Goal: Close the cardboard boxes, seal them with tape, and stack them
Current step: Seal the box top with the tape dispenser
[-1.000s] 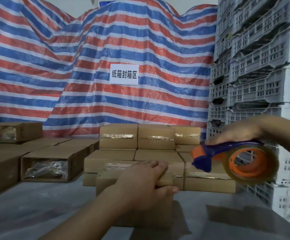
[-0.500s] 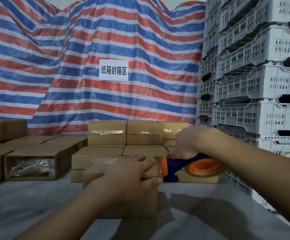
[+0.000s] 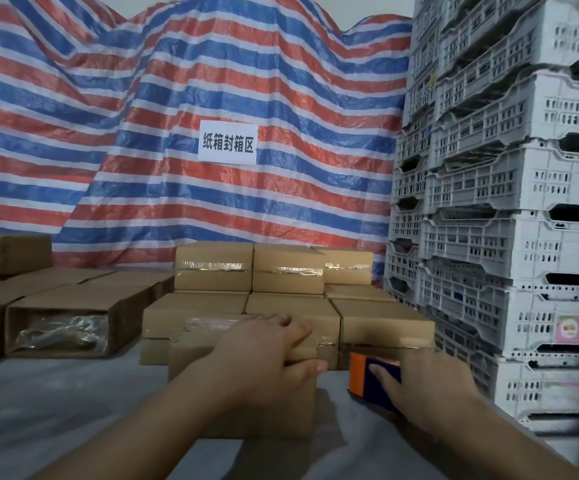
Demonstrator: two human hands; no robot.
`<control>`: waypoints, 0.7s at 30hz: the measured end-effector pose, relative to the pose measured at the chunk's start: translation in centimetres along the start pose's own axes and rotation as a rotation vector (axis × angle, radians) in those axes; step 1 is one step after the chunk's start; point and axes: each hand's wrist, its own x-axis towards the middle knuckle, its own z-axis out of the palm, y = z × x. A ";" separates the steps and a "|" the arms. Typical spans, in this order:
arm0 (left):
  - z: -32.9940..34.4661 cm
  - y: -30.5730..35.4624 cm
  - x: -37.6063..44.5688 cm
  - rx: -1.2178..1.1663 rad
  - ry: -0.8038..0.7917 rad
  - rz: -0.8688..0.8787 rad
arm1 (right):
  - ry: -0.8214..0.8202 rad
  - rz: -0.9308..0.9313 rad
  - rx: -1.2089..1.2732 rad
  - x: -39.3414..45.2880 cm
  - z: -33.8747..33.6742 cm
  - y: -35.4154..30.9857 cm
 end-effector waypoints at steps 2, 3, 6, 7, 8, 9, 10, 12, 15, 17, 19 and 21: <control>0.1 -0.1 0.0 0.001 0.017 0.008 | -0.051 0.011 0.015 -0.4 0.3 -0.2; 0.1 -0.2 0.0 0.002 0.022 0.010 | -0.094 0.006 0.015 -0.4 0.1 -0.3; 0.3 -0.3 0.1 -0.005 0.025 0.015 | -0.159 -0.011 -0.006 -0.2 -2.2 -0.9; 0.3 -0.3 0.1 -0.008 0.027 0.017 | -0.131 -0.008 0.047 0.1 -3.3 -1.1; 0.4 -0.3 0.2 -0.007 0.028 0.019 | -0.073 -0.017 0.144 0.6 -4.3 -1.4; 0.4 -0.3 0.2 -0.002 0.030 0.020 | -0.007 -0.042 0.291 1.0 -5.5 -1.8; 0.4 -0.3 0.3 0.003 0.029 0.021 | 0.029 -0.068 0.497 2.0 -6.7 -2.7; 0.4 -0.3 0.2 0.008 0.025 0.024 | -0.040 -0.076 0.971 4.1 -8.2 -5.0; 0.2 -0.3 0.2 0.006 0.041 0.039 | -0.271 -0.028 1.405 6.5 -8.4 -8.6; 0.1 -0.2 0.1 -0.002 0.054 0.049 | -0.377 -0.033 1.522 6.5 -7.4 -10.5; 0.1 -0.2 0.1 -0.002 0.061 0.043 | -0.459 0.040 1.637 6.1 -6.1 -11.6; 0.4 -0.2 0.1 -0.011 0.083 0.011 | -0.458 0.090 1.711 5.7 -4.6 -12.4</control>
